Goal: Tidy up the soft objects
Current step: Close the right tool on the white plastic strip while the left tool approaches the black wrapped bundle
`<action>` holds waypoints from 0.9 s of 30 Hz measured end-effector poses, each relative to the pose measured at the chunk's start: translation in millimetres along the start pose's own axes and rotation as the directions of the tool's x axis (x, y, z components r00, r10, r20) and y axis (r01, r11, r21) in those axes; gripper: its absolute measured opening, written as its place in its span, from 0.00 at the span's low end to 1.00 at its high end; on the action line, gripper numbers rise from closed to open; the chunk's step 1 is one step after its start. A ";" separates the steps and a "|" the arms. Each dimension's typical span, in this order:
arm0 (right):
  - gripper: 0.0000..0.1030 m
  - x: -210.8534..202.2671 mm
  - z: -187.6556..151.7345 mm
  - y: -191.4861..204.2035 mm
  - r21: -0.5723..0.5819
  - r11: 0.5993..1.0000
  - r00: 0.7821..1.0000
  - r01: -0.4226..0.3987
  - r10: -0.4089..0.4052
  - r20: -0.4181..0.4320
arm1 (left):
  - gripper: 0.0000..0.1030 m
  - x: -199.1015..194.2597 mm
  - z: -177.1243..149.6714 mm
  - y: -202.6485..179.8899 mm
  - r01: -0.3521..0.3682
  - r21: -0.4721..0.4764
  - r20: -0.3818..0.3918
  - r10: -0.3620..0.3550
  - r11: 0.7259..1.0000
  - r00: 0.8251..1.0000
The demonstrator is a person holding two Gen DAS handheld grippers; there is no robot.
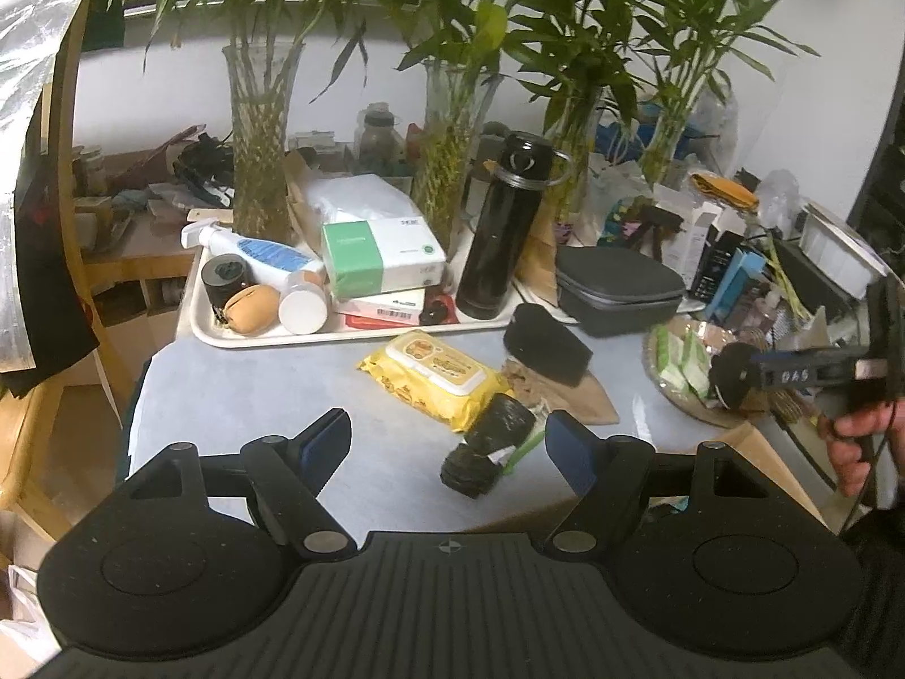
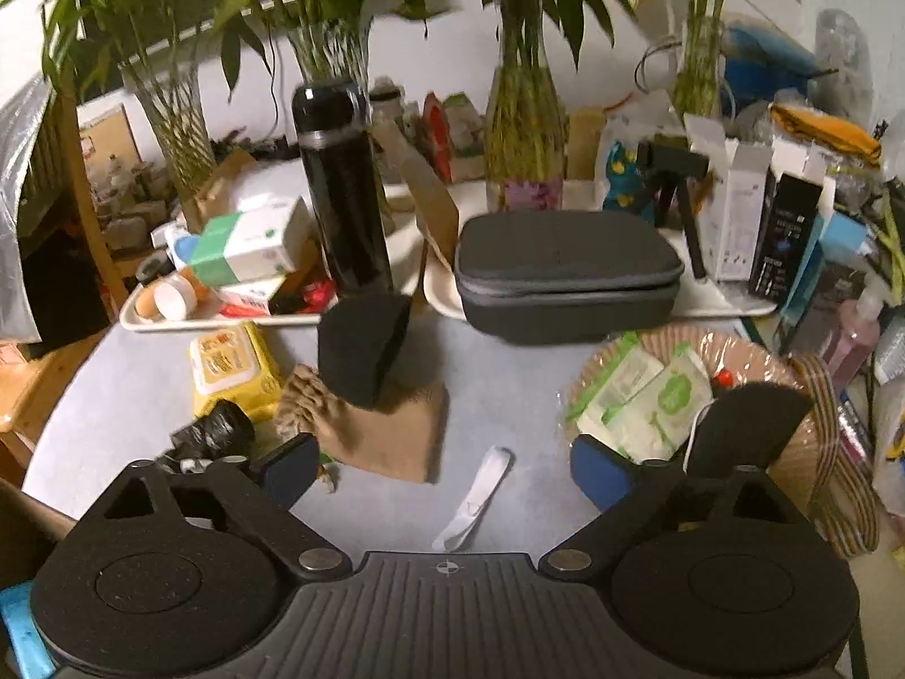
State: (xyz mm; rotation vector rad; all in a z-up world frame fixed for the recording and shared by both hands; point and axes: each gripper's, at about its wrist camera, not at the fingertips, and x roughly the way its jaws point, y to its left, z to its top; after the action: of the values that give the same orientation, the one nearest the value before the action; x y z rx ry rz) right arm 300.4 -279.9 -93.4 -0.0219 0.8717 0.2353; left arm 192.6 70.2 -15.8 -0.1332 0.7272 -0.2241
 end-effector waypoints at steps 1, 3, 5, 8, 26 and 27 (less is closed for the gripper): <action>0.88 4.4 -0.7 0.1 -0.002 1.000 1.000 0.003 -0.003 -0.010 | 0.73 1.5 1.2 1.9 -0.001 -0.006 0.000 0.001 1.000 1.000; 0.86 14.6 -1.7 -0.4 -0.006 1.000 1.000 0.005 -0.005 -0.028 | 0.73 4.7 4.2 6.5 0.005 -0.017 0.001 -0.005 1.000 1.000; 0.83 25.6 -2.5 -2.2 -0.001 1.000 0.999 0.002 -0.002 -0.042 | 0.73 8.0 6.4 9.4 0.012 -0.016 0.001 -0.012 1.000 1.000; 0.73 43.4 -3.4 -4.3 0.003 1.000 0.997 -0.001 0.001 -0.071 | 0.73 13.4 9.6 12.3 0.016 -0.001 0.006 -0.016 1.000 1.000; 0.39 135.3 -21.6 -12.8 0.024 0.999 0.953 0.026 -0.017 -0.301 | 0.73 57.0 19.3 23.3 0.096 0.071 -0.020 -0.094 0.993 0.995; 0.35 136.2 -22.6 -13.0 0.026 0.999 0.954 0.035 -0.026 -0.300 | 0.73 60.2 19.2 23.4 0.103 0.079 -0.026 -0.102 0.991 0.994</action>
State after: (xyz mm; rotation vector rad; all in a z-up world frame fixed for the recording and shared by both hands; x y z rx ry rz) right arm 370.4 -268.6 -212.5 -0.0429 1.1767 0.1921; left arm 252.7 78.8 -44.9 -0.0917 0.7329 -0.3530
